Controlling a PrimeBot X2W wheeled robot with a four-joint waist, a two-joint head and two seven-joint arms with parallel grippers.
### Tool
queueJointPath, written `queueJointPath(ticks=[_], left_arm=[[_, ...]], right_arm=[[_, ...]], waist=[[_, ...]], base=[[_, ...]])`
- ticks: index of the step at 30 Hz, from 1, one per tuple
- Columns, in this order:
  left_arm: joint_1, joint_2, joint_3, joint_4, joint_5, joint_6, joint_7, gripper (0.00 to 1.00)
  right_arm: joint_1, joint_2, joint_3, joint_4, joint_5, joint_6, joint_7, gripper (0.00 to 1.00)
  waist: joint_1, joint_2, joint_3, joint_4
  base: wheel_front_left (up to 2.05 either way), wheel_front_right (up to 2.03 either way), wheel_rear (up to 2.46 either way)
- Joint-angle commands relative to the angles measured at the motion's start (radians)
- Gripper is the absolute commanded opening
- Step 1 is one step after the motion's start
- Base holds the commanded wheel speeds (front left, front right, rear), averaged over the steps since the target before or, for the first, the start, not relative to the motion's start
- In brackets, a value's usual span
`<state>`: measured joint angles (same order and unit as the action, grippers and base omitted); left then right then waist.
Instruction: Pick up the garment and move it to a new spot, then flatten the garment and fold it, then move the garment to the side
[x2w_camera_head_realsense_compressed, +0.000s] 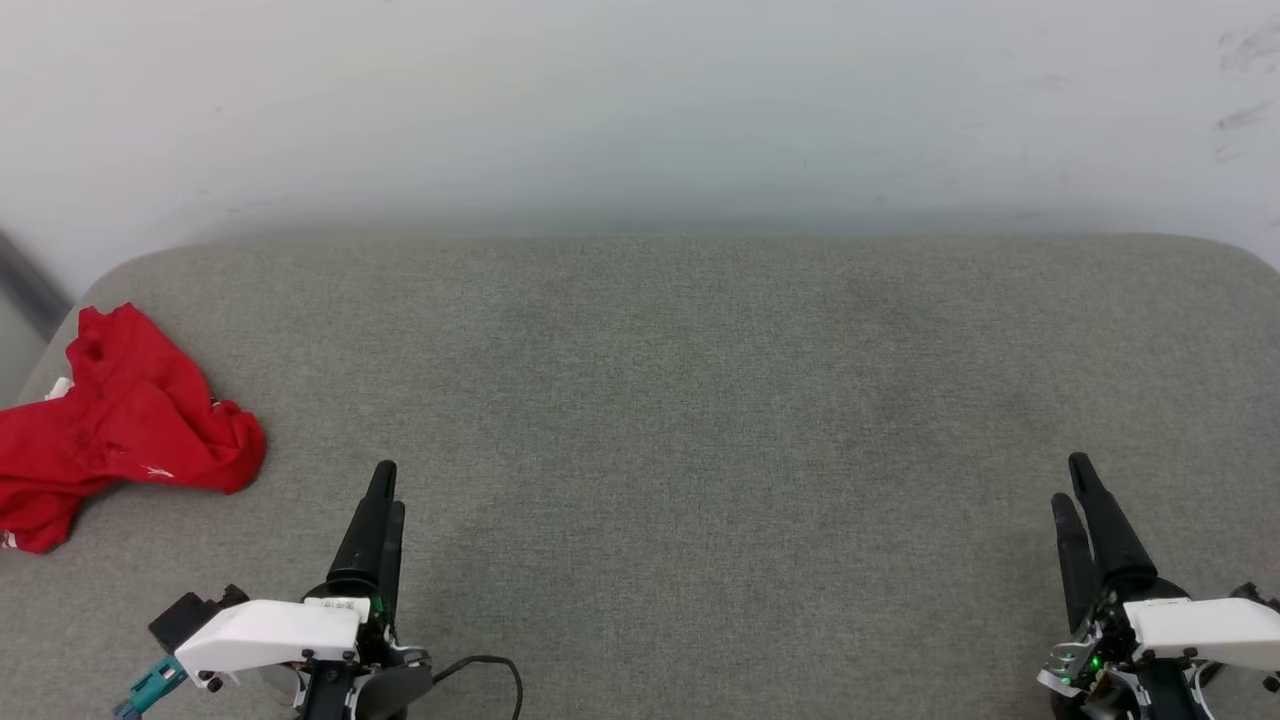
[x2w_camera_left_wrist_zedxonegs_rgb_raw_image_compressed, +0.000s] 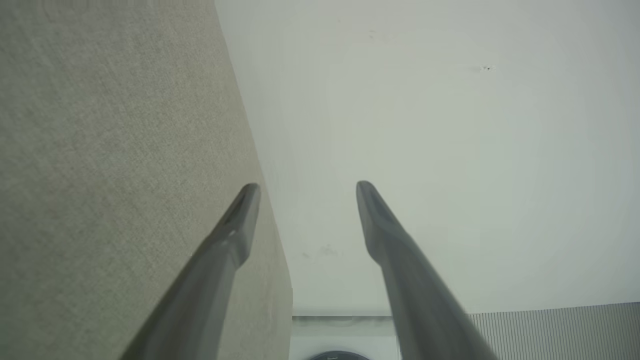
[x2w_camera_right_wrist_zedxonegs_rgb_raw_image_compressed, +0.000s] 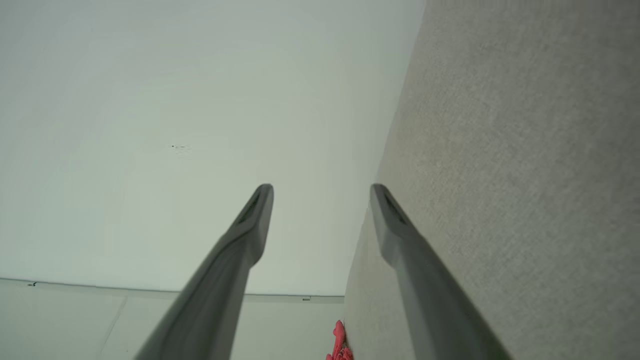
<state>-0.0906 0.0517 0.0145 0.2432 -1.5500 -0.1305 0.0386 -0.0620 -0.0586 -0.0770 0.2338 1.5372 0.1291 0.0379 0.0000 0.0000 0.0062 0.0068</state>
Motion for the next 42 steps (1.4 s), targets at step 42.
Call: queueJointPath(ticks=[42], left_arm=[[-0.033,0.027,-0.095,-0.078,0.958,0.042,-0.161,1.00]], right_arm=[[0.016,0.008,-0.014,-0.145,-1.026,0.002,-0.077,1.00]], waist=[[0.0000,0.0000,-0.007,0.011]], base=[[0.00,0.00,0.00]])
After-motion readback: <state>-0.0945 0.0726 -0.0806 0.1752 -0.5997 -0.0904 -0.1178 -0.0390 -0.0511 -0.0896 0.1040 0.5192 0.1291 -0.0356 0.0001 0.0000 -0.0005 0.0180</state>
